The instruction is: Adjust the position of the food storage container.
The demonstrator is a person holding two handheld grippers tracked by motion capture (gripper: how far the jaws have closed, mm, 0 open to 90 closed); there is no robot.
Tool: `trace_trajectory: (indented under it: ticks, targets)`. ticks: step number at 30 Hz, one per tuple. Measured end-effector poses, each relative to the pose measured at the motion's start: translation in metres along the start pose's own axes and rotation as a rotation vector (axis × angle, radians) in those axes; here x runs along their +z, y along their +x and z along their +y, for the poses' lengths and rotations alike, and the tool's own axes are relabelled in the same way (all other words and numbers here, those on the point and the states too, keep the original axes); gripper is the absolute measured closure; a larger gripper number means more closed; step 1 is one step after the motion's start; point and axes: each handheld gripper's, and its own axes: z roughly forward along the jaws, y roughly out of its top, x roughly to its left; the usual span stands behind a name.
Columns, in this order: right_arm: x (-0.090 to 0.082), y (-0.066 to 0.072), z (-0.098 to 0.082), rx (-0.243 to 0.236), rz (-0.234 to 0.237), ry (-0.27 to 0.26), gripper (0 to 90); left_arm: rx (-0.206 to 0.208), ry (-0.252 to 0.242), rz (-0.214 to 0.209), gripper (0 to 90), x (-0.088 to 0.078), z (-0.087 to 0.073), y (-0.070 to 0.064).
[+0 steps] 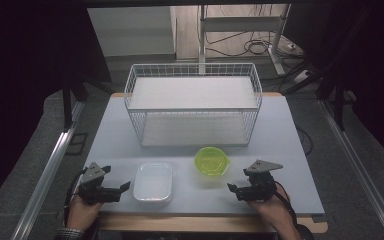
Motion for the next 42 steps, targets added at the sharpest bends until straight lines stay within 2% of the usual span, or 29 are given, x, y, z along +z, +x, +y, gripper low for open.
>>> trace_trajectory:
  ticks: [3, 7, 16, 22, 25, 32, 36, 39, 42]
  targets:
    - [-0.001, 0.000, 0.001, 0.002, -0.001, -0.004, 19.8, -0.001, -0.002, 0.001, 3.3, 0.000, 0.000, 0.000]
    - [-0.006, -0.004, 0.005, 0.000, 0.017, -0.025, 26.4, -0.004, -0.011, 0.004, 3.4, -0.001, 0.000, 0.000]
    - [-0.010, -0.006, 0.016, 0.005, 0.044, -0.010, 30.1, 0.005, -0.010, 0.013, 3.3, 0.000, 0.001, -0.001]
    - [-0.013, -0.004, 0.028, -0.014, 0.057, -0.004, 37.7, -0.003, -0.013, 0.020, 3.3, -0.001, 0.000, 0.000]
    - [-0.013, -0.004, 0.034, -0.021, 0.068, 0.006, 47.0, -0.004, -0.014, 0.023, 3.3, -0.001, 0.000, 0.001]
    - [-0.006, -0.001, 0.049, -0.088, 0.091, 0.037, 72.4, 0.000, -0.009, 0.023, 3.3, -0.001, 0.000, 0.000]
    - [0.001, 0.001, 0.057, -0.101, 0.100, 0.039, 84.7, 0.002, -0.009, 0.024, 3.3, -0.001, 0.000, 0.000]
    - [0.007, 0.003, 0.065, -0.113, 0.120, 0.041, 89.5, 0.003, -0.008, 0.025, 3.3, -0.001, 0.000, 0.000]
    - [0.015, 0.008, 0.072, -0.130, 0.140, 0.044, 89.7, 0.006, -0.008, 0.025, 3.3, -0.001, 0.000, -0.001]
